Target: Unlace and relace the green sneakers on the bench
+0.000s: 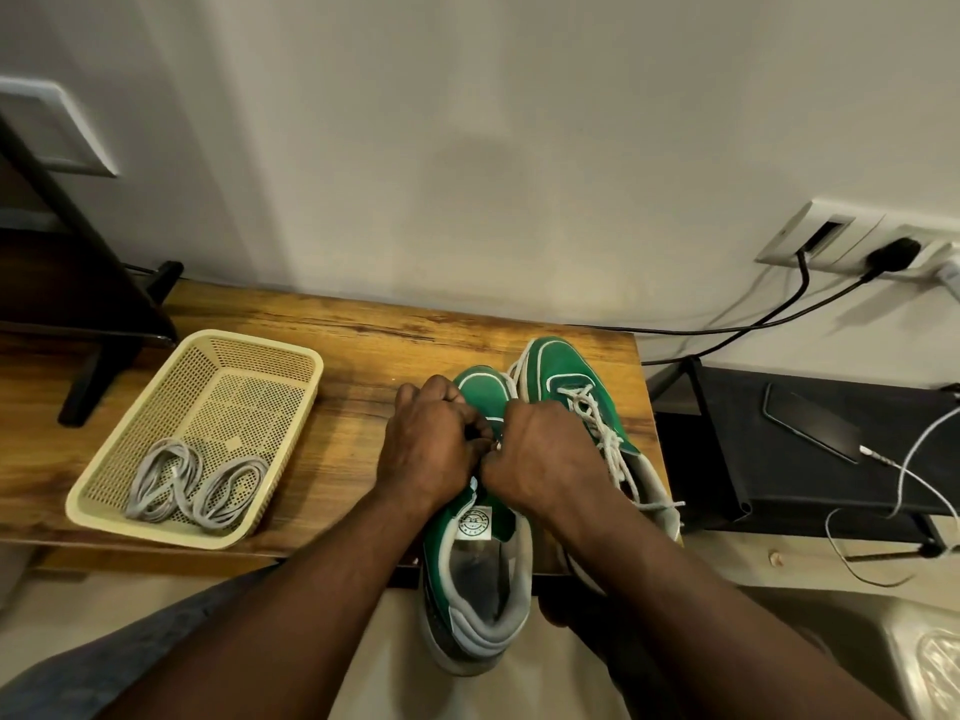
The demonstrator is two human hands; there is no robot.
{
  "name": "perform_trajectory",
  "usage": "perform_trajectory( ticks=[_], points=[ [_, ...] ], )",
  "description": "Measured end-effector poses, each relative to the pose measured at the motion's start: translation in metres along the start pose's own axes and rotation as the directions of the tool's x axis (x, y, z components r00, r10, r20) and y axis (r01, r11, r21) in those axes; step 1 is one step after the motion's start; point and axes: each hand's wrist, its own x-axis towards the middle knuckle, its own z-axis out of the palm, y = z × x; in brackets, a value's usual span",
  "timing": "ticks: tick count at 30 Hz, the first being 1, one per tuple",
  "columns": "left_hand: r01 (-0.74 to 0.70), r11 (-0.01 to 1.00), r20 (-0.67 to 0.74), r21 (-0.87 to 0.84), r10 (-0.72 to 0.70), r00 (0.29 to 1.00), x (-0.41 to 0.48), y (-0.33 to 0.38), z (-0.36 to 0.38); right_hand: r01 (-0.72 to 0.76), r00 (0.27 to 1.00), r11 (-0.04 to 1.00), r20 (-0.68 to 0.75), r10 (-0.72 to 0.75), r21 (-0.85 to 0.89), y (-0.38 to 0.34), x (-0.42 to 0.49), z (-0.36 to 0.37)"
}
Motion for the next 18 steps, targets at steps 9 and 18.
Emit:
perform_trajectory(
  ticks=[9,18],
  points=[
    [-0.033,0.996,-0.030,0.088,0.035,0.999,-0.007,0.011,-0.002,-0.079,0.997,0.993,0.023,0.077,0.088,0.020,0.017,0.000],
    [-0.067,0.980,0.010,0.187,0.066,0.998,-0.011,0.022,0.008,-0.040,0.998,0.983,0.044,0.032,0.179,0.025,0.013,0.000]
  ],
)
